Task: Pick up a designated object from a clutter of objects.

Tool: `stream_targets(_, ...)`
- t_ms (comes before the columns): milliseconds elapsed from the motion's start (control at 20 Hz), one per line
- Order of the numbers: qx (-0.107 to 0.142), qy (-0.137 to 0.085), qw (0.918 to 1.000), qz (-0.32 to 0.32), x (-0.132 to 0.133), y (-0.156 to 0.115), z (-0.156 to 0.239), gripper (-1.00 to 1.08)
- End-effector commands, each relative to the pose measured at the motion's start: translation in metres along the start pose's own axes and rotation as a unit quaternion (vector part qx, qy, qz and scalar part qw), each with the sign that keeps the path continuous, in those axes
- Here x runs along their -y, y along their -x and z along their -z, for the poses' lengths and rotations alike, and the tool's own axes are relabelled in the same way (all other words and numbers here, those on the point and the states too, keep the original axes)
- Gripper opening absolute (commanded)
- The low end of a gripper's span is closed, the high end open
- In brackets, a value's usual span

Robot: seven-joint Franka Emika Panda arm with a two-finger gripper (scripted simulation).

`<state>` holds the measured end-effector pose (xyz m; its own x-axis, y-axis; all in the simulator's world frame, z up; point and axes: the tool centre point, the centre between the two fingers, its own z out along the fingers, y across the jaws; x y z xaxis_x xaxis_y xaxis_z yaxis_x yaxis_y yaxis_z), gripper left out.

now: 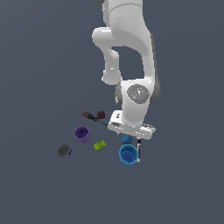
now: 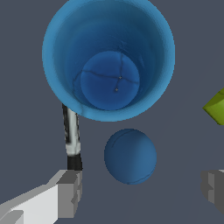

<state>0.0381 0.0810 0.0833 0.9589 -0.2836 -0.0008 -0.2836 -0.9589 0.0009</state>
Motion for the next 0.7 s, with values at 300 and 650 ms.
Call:
stream_targets(300,0.0,0.0,1.0,-0.001,0.0,0.001,-0.01,1.0)
stream_targets(650,0.0,0.0,1.0,-0.002,0.0,0.001,-0.043,1.0)
